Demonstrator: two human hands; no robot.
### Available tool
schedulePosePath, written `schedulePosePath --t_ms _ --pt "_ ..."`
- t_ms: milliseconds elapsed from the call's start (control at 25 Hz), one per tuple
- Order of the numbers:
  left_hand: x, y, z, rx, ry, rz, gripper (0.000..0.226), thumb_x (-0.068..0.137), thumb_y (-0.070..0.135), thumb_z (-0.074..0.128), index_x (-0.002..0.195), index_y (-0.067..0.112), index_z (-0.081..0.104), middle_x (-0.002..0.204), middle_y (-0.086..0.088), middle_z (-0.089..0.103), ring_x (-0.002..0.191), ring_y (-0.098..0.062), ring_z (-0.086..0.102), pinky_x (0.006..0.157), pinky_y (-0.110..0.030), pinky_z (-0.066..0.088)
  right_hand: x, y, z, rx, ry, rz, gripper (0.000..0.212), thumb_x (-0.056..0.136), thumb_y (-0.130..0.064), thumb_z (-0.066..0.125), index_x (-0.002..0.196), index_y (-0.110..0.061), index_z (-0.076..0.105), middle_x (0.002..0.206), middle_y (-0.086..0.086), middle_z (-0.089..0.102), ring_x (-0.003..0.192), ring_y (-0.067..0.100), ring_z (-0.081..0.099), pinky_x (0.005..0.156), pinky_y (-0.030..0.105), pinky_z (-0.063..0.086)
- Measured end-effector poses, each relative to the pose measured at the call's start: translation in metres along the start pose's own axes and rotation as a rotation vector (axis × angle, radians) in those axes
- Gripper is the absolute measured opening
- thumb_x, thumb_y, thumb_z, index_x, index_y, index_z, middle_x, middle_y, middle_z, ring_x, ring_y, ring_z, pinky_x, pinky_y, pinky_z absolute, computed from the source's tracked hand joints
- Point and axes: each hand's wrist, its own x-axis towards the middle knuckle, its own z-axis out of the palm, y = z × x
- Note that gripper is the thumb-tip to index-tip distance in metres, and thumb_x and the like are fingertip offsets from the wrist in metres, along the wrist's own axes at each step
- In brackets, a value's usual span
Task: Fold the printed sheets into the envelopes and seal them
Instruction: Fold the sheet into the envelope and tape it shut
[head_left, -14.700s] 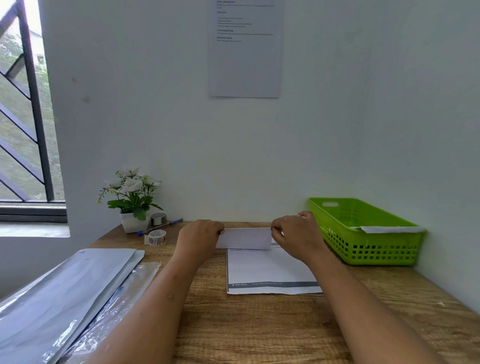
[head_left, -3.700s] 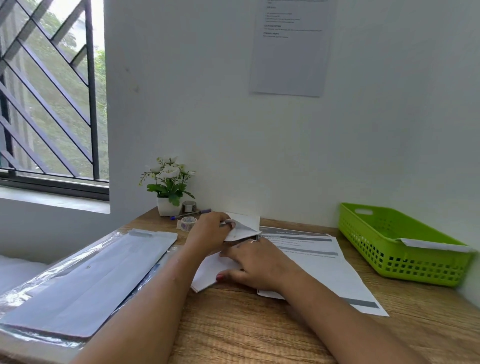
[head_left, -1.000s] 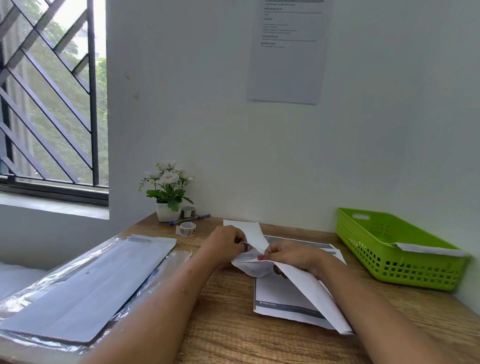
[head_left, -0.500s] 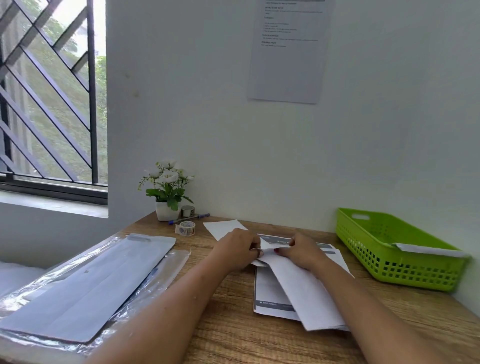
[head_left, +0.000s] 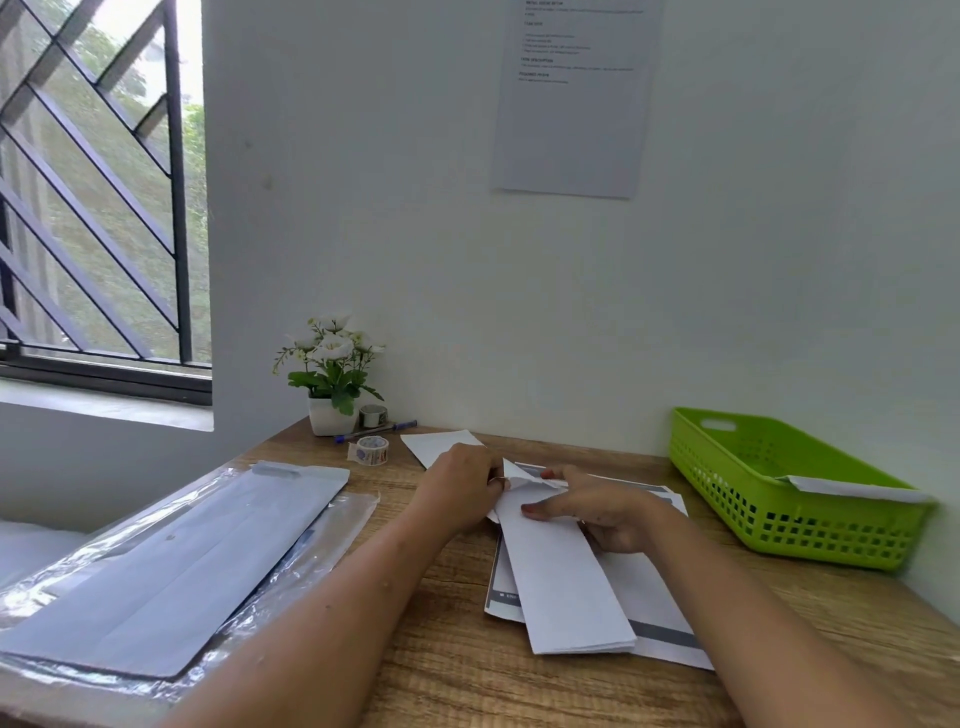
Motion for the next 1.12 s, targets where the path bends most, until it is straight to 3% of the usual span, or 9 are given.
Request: schedulePosePath --t_ms 80,160,240,360,520,680,920,1000,1120 --pt "0.000 -0.002 -0.001 -0.008 -0.004 -0.008 0.013 0.089 0.025 0.057 0.089 0.016 0.066 0.095 -0.003 0.066 0.085 -0.019 0.058 0.070 -0.028 0.046 0.003 0.002 -0.002 0.036 -0.058 -0.023 0.083 0.078 -0.011 0.077 0.142 -0.032 0.028 0.123 0.013 0.058 0.106 0.030 0.064 0.089 0.046 0.055" --pt "0.000 -0.002 -0.002 -0.019 -0.014 0.001 0.014 0.089 0.025 0.057 0.091 0.016 0.067 0.095 -0.002 0.066 0.085 -0.017 0.059 0.070 -0.027 0.046 0.008 0.003 -0.002 0.048 -0.048 -0.063 0.089 0.077 -0.008 0.078 0.145 -0.029 0.026 0.130 0.014 0.053 0.102 0.028 0.064 0.086 0.042 0.056" --pt "-0.001 0.001 -0.003 -0.020 -0.026 0.024 0.015 0.089 0.023 0.056 0.094 0.015 0.069 0.096 0.000 0.066 0.084 -0.015 0.056 0.069 -0.025 0.043 0.011 0.003 -0.002 -0.145 0.119 -0.146 0.088 0.077 -0.016 0.079 0.146 -0.024 0.025 0.140 0.011 0.046 0.101 0.020 0.059 0.078 0.027 0.054" --pt "-0.002 0.005 -0.003 0.000 -0.030 0.058 0.015 0.090 0.024 0.056 0.093 0.015 0.068 0.095 0.000 0.065 0.079 -0.013 0.051 0.066 -0.024 0.040 0.017 0.006 -0.002 -0.249 0.287 -0.253 0.090 0.075 -0.023 0.081 0.146 -0.023 0.026 0.145 0.007 0.040 0.112 0.020 0.049 0.082 0.025 0.044" --pt "-0.004 0.007 -0.002 0.073 -0.061 0.073 0.014 0.088 0.024 0.055 0.093 0.018 0.066 0.095 0.000 0.064 0.081 -0.015 0.052 0.065 -0.026 0.039 0.020 0.008 0.008 -0.270 0.315 -0.329 0.087 0.071 -0.030 0.083 0.141 -0.025 0.032 0.145 0.002 0.041 0.117 0.021 0.048 0.076 0.020 0.043" --pt "-0.003 0.004 -0.002 0.084 -0.093 0.059 0.016 0.086 0.023 0.055 0.097 0.021 0.066 0.101 0.001 0.065 0.092 -0.019 0.058 0.071 -0.028 0.045 0.019 0.004 0.009 -0.176 0.196 -0.325 0.089 0.070 -0.025 0.084 0.141 -0.030 0.030 0.140 0.003 0.042 0.103 0.018 0.054 0.064 0.016 0.047" --pt "-0.003 0.004 -0.002 0.096 -0.151 0.121 0.016 0.083 0.022 0.055 0.096 0.021 0.066 0.101 0.000 0.066 0.092 -0.019 0.059 0.069 -0.027 0.043 0.020 0.005 0.007 -0.393 0.204 -0.324 0.098 0.072 -0.038 0.081 0.148 -0.028 0.020 0.151 0.002 0.033 0.127 0.018 0.041 0.091 0.021 0.036" --pt "-0.003 0.006 -0.002 0.073 -0.176 0.148 0.016 0.083 0.020 0.055 0.094 0.021 0.065 0.101 0.002 0.065 0.092 -0.018 0.057 0.068 -0.026 0.041 0.021 0.007 0.005 -0.431 0.272 -0.331 0.101 0.069 -0.042 0.081 0.148 -0.027 0.020 0.148 0.004 0.037 0.131 0.022 0.041 0.098 0.027 0.038" --pt "-0.003 0.008 -0.001 0.037 -0.200 0.187 0.013 0.082 0.017 0.055 0.091 0.020 0.064 0.098 0.002 0.064 0.088 -0.017 0.056 0.067 -0.026 0.039 0.018 0.009 0.004 -0.478 0.390 -0.376 0.097 0.068 -0.044 0.082 0.144 -0.028 0.024 0.114 0.003 0.049 0.105 0.018 0.051 0.086 0.026 0.040"
